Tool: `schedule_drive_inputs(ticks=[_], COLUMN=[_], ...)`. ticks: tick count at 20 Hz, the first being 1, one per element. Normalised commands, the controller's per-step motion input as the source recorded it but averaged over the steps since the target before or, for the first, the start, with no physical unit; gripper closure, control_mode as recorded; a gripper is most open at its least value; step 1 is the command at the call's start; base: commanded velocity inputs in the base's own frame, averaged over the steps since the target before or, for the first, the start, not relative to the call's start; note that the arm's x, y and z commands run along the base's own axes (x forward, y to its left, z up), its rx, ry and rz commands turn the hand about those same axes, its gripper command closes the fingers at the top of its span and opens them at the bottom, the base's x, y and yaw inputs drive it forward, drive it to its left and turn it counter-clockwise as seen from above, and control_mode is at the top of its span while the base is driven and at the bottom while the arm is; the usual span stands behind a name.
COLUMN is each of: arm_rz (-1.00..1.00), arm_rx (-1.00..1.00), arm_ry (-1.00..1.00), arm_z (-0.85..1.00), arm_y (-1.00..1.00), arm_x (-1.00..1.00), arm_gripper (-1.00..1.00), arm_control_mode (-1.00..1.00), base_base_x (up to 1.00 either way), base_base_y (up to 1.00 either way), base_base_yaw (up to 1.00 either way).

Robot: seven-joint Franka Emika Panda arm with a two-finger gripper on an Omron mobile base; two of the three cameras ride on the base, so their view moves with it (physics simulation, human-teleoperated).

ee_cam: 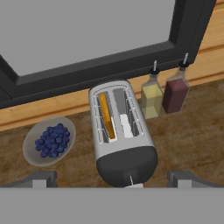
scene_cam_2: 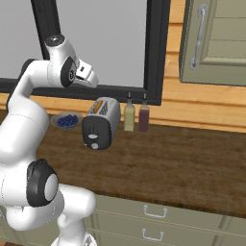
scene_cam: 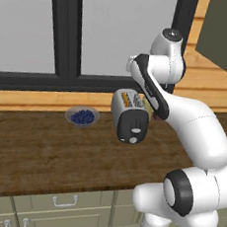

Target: Start the toaster. Once the lever pops up, take the bread to the plate on the dining counter.

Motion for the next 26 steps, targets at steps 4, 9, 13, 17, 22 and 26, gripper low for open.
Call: schedule_drive_inputs(ticks=[4, 9, 13, 17, 22, 26], arm_rz=[0.0, 0.0, 0.0, 0.0, 0.0, 0.0], arm_rx=[0.0, 0.0, 0.0, 0.0, 0.0, 0.0], arm_ry=[0.0, 0.0, 0.0, 0.0, 0.0, 0.0], arm_z=[0.0, 0.0, 0.0, 0.0, 0.0, 0.0], arm_y=[0.0, 0.0, 0.0, 0.0, 0.0, 0.0], arm_x=[0.0, 0.0, 0.0, 0.0, 0.0, 0.0], arm_gripper=[-1.0, -1.0, -1.0, -1.0, -1.0, -1.0], arm_control_mode=[-1.0, -1.0, -1.0, -1.0, -1.0, -1.0], base_base_x=[0.0, 0.0, 0.0, 0.0, 0.0, 0.0], base_base_y=[0.0, 0.0, 0.0, 0.0, 0.0, 0.0], base_base_yaw=[0.0, 0.0, 0.0, 0.0, 0.0, 0.0])
